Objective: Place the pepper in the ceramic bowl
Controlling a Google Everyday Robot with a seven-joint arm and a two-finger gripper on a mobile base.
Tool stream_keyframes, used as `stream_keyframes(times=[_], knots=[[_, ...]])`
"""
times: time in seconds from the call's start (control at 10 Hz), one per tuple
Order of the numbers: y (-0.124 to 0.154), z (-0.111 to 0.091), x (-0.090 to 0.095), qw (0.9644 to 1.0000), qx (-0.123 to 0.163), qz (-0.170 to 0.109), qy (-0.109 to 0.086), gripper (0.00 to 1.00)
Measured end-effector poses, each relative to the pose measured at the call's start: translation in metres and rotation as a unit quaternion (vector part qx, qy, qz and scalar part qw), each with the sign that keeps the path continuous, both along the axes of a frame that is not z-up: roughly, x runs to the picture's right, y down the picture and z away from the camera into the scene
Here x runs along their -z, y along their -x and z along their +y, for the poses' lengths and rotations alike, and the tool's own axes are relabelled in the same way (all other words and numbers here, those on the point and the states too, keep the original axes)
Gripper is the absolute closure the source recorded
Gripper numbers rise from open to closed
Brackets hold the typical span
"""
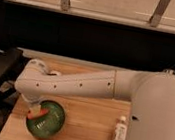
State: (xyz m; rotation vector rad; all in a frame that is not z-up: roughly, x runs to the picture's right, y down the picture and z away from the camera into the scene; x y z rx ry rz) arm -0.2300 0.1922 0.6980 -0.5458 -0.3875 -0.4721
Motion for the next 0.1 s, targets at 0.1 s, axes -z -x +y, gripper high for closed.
stream_keyframes(times=[0.1], knots=[[0.0017,0.0007,-0.0012,1.0,0.002,-0.001,0.001,0.41]])
